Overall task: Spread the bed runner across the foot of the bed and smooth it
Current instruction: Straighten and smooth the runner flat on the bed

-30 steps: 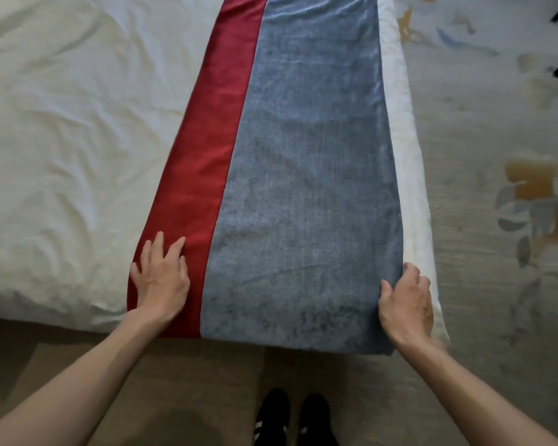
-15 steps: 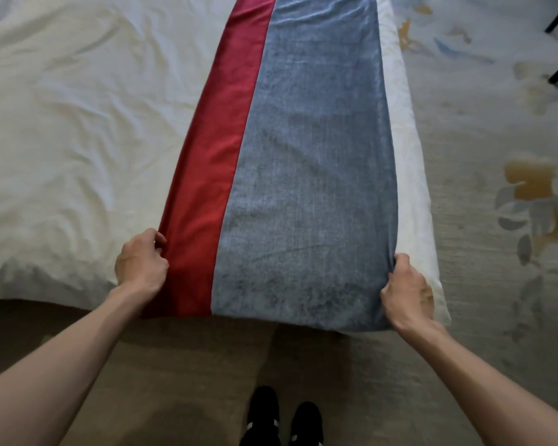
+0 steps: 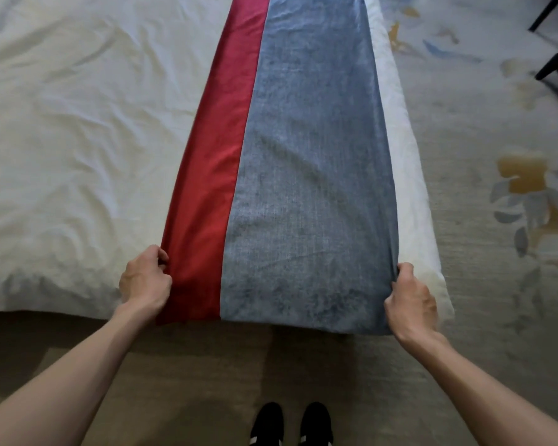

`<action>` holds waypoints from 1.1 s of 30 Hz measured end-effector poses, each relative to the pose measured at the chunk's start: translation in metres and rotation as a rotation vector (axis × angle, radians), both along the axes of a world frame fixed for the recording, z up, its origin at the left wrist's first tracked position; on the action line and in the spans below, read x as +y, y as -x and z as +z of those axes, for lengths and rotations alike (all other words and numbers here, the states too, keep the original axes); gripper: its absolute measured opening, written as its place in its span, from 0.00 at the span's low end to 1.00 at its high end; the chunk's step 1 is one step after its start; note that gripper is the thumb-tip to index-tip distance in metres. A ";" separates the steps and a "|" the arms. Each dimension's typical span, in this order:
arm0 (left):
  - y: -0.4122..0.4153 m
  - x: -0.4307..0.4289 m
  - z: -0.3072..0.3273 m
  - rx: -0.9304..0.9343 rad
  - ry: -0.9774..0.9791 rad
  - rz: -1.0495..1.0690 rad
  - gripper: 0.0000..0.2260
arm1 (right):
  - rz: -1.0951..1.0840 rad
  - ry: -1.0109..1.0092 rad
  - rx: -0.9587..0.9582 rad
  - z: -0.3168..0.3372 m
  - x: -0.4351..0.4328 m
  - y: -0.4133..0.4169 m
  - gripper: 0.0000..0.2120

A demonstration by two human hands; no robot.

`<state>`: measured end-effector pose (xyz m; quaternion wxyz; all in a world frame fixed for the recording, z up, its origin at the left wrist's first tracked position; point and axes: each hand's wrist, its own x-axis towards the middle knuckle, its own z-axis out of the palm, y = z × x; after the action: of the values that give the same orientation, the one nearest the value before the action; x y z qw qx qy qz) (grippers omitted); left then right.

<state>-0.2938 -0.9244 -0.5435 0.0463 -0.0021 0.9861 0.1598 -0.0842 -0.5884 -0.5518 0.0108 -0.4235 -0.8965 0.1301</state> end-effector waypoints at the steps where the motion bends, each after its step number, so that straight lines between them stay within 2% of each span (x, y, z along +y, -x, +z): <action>1: -0.002 -0.001 -0.001 0.003 -0.013 0.006 0.09 | 0.001 0.001 0.003 -0.001 -0.002 -0.003 0.09; 16: -0.037 -0.033 -0.019 -0.033 -0.096 0.046 0.09 | -0.014 0.042 0.048 -0.010 -0.031 -0.044 0.11; 23: -0.062 -0.057 -0.031 -0.035 -0.072 0.039 0.07 | -0.041 0.050 0.081 -0.025 -0.050 -0.073 0.14; 33: -0.076 -0.069 -0.048 -0.106 -0.130 0.066 0.06 | -0.140 0.134 0.012 -0.043 -0.062 -0.088 0.10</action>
<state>-0.2177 -0.9930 -0.5910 0.0931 -0.0402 0.9691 0.2248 0.0042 -0.6501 -0.5950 -0.0032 -0.4839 -0.8539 0.1914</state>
